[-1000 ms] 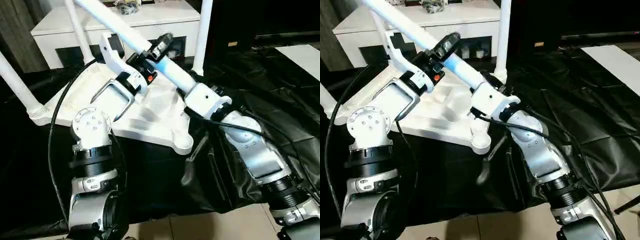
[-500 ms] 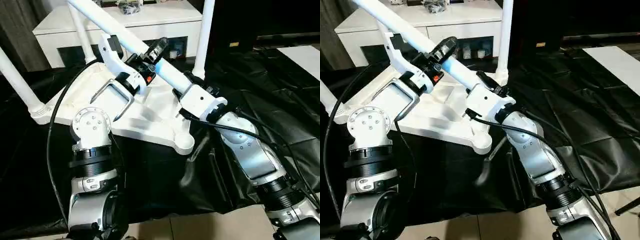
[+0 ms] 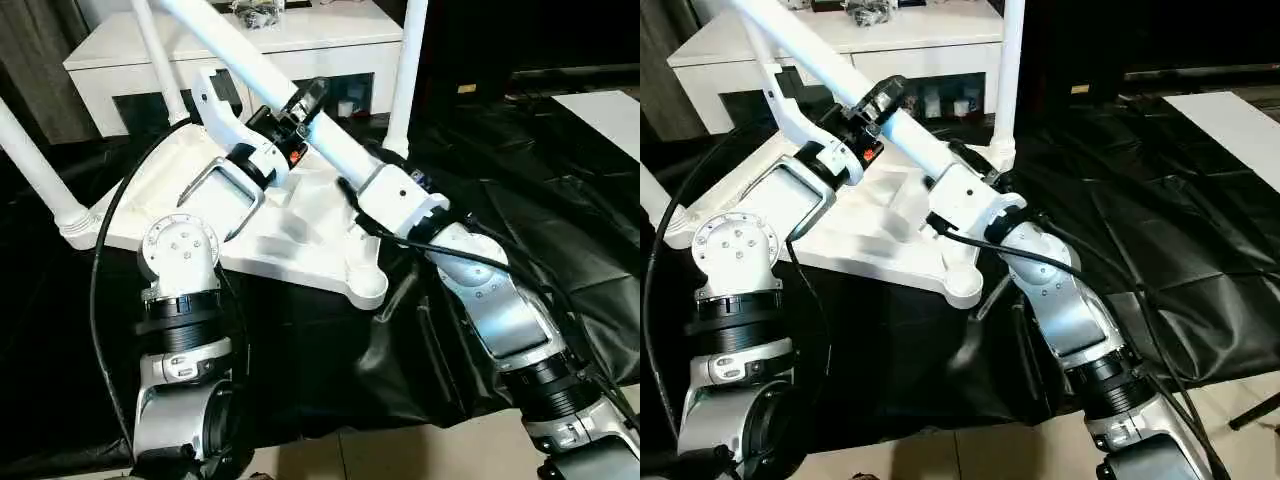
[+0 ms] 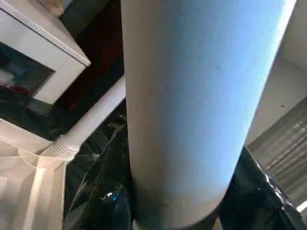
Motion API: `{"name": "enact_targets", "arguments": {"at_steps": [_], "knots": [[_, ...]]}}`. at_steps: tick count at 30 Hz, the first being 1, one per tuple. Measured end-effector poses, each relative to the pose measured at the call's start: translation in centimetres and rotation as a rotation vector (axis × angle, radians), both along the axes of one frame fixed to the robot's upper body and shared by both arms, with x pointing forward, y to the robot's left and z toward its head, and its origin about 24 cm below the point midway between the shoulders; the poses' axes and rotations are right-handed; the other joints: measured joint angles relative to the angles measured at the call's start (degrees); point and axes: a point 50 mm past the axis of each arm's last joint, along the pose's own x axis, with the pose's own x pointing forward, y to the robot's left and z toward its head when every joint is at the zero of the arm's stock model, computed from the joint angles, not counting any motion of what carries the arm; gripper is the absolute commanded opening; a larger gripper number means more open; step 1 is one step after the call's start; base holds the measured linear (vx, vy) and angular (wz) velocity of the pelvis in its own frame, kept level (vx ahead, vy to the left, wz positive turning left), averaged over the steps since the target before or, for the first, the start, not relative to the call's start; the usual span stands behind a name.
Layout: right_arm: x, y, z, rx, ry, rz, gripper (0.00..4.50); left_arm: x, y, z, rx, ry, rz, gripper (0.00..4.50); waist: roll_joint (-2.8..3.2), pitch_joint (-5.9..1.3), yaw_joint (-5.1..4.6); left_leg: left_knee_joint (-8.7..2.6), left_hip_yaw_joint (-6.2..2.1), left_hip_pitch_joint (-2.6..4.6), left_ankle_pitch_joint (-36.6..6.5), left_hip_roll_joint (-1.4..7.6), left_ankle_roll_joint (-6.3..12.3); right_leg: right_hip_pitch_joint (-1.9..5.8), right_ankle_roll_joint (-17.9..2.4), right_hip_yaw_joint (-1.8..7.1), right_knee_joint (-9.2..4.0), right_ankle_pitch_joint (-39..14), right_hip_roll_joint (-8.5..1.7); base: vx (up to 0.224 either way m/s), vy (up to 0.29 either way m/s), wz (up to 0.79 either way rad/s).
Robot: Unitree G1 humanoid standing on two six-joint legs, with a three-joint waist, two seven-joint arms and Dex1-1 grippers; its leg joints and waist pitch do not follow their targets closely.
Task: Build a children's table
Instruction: Pick table leg
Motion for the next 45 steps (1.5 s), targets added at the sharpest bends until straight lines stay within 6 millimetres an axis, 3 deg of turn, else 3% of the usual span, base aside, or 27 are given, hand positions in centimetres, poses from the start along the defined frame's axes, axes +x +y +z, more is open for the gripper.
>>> {"name": "enact_targets", "arguments": {"at_steps": [4, 8, 11, 15, 20, 25, 32, 38, 45], "knots": [[0.0, -0.4, 0.2, 0.010, 0.004, 0.007, 3.55, 0.0, 0.2, 0.0, -0.002, -0.005, 0.009, 1.82, -0.01, 0.00, 0.03, 0.01, 0.00, 0.00, 0.0, 0.00, 0.00, 0.01, 0.0, 0.00, 0.00, 0.0, 0.00, 0.000, 0.000, 0.00], [-0.1, -1.4, 0.6, 0.169, 0.160, 0.059, 3.73, 0.3, 0.8, 0.0, 0.044, -0.015, 0.018, 1.81, -0.01, -0.01, 0.06, 0.01, -0.01, 0.03, 0.0, 0.00, 0.00, 0.02, 0.0, 0.00, 0.03, 0.0, 0.00, 0.000, 0.000, 0.00], [0.5, -4.2, 1.6, 0.350, 0.347, 0.078, 3.73, 0.6, 1.7, -0.2, 0.117, -0.011, 0.028, 1.81, -0.01, -0.02, 0.11, 0.05, -0.01, 0.03, 0.0, 0.00, 0.04, 0.05, 0.0, 0.00, 0.04, 0.0, 0.00, 0.000, 0.000, 0.00], [0.2, -7.6, 2.4, 0.412, 0.542, 0.147, 3.73, 0.5, 2.1, -0.1, 0.153, -0.018, 0.000, 1.81, -0.03, -0.02, 0.52, 0.12, -0.01, 0.13, 0.0, 0.00, 0.06, 0.19, -0.1, -0.01, 0.04, 0.0, -0.01, 0.000, 0.000, 0.00], [0.0, -8.4, 2.7, 0.548, 0.673, 0.261, 3.73, 0.3, 1.1, -0.3, 0.186, -0.021, -0.063, 1.81, -0.04, -0.01, 0.55, 0.19, -0.01, 0.25, 0.0, 0.01, 0.04, 0.20, -0.1, 0.01, 0.18, 0.1, -0.01, 0.000, 0.000, 0.00], [0.5, -9.6, 5.0, 0.699, 0.672, 0.299, 3.73, 0.1, 0.8, 0.0, 0.194, -0.039, -0.082, 1.81, -0.16, 0.05, 0.50, 0.26, -0.01, 0.30, 0.0, 0.02, 0.03, 0.19, -0.1, 0.01, 0.33, 0.1, -0.03, 0.000, 0.000, 0.00], [0.7, -9.5, 5.2, 0.721, 0.736, 0.330, 3.73, -0.2, 0.4, 0.1, 0.199, -0.045, -0.131, 1.81, -0.18, 0.05, 1.28, 0.27, 0.00, 0.28, 0.1, 0.02, 0.02, 0.18, -0.1, 0.01, 0.32, 0.1, -0.03, 0.000, 0.000, 0.00], [0.5, -7.9, 4.2, 0.555, 0.787, 0.316, 3.73, -0.6, -0.1, 0.5, 0.204, -0.072, -0.161, 1.81, -0.20, 0.06, 1.96, 0.27, 0.00, 0.24, 0.0, 0.03, 0.01, 0.17, 0.0, 0.01, 0.31, 0.0, -0.04, 0.000, 0.000, 0.00], [0.1, -4.9, 2.1, 0.324, 0.790, 0.298, 3.73, -0.8, -0.6, 0.5, 0.214, -0.076, -0.187, 1.81, -0.25, 0.09, 1.94, 0.27, 0.00, 0.24, 0.0, 0.03, 0.01, 0.17, 0.0, 0.01, 0.31, 0.0, -0.05, 0.000, 0.000, 0.00]]}}
